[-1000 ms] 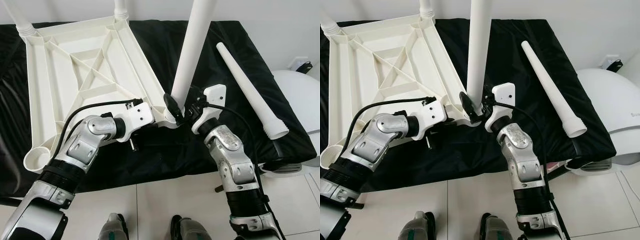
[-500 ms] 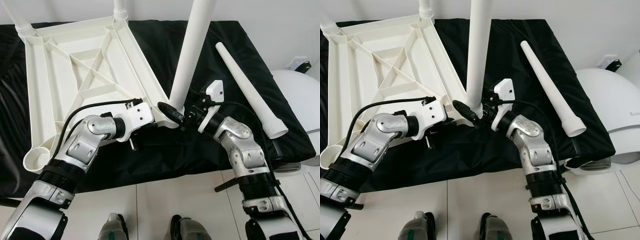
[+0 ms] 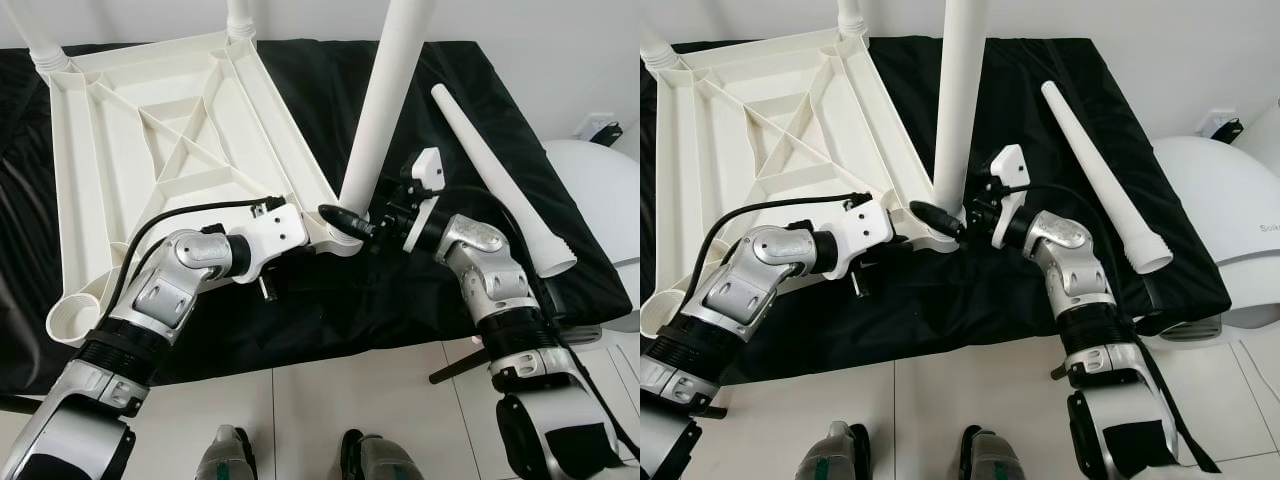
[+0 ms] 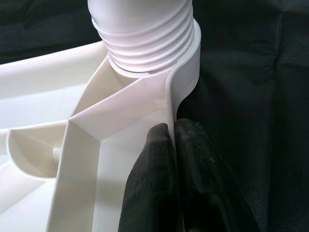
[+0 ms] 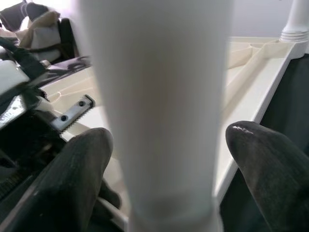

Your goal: Building children table

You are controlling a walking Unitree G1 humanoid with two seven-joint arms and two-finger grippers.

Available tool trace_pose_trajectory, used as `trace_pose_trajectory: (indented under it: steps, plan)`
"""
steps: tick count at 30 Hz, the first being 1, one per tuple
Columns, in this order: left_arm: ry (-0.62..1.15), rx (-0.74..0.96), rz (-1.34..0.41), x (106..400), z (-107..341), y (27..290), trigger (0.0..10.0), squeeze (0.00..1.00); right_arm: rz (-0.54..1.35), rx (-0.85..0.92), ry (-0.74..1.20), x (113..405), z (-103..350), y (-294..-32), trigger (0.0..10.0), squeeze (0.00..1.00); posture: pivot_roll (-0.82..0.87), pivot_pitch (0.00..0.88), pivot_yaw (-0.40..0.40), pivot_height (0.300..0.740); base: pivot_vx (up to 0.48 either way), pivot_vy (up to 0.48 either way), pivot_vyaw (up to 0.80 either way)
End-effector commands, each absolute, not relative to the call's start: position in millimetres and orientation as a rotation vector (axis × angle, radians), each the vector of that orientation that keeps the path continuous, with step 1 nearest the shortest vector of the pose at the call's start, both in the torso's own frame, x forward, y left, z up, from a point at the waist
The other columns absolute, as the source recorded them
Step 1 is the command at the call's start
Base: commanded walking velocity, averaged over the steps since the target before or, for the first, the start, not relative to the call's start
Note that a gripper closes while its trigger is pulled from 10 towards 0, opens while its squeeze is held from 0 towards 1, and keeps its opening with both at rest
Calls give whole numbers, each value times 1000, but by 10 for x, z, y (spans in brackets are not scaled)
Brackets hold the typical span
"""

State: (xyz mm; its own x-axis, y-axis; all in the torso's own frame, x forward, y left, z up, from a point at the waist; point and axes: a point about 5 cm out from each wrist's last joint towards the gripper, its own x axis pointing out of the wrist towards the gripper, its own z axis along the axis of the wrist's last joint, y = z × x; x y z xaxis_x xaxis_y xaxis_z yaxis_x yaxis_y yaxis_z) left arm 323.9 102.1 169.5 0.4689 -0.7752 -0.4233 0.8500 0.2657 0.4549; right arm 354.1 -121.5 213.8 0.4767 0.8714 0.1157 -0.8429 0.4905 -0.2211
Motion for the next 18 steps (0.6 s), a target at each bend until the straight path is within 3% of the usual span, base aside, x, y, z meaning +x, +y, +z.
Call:
trace_pose_trajectory:
  steps: [1, 9, 10, 13, 14, 15, 16, 17, 18]
  plan:
    - [337, 678, -1133, 3139, 1269, 1133, 10000, 0, 1078, -169, -220, 3562, 2120, -1208, 10000, 0, 84, 204, -3, 740, 0, 0, 0]
    - [340, 679, -1132, 3134, 1268, 1138, 10000, 0, 1099, -201, -221, 3638, 2127, -1217, 10000, 0, 87, 206, -3, 740, 0, 0, 0]
    - [340, 679, -1132, 3132, 1267, 1139, 10000, 0, 1108, -203, -222, 3646, 2130, -1215, 9294, 0, 87, 206, -4, 740, 0, 0, 0]
    - [341, 679, -1132, 3131, 1267, 1139, 10000, 0, 1114, -205, -221, 3650, 2132, -1213, 9020, 0, 87, 206, -4, 740, 0, 0, 0]
    - [341, 679, -1132, 3129, 1266, 1138, 10000, 0, 1123, -208, -225, 3657, 2135, -1211, 6275, 0, 88, 205, -5, 740, 0, 0, 0]
    - [340, 678, -1132, 3128, 1266, 1138, 10000, 0, 1132, -207, -229, 3661, 2140, -1207, 2902, 0, 88, 205, -5, 740, 0, 0, 0]
    - [340, 678, -1132, 3128, 1266, 1138, 10000, 0, 1132, -207, -229, 3661, 2140, -1207, 2902, 0, 88, 205, -5, 740, 0, 0, 0]
    - [340, 678, -1132, 3127, 1265, 1139, 10000, 0, 1143, -199, -235, 3661, 2146, -1202, 0, 0, 87, 204, -6, 740, 0, 0, 0]
    - [340, 678, -1132, 3127, 1265, 1139, 10000, 0, 1143, -199, -235, 3661, 2146, -1202, 0, 0, 87, 204, -6, 740, 0, 0, 0]
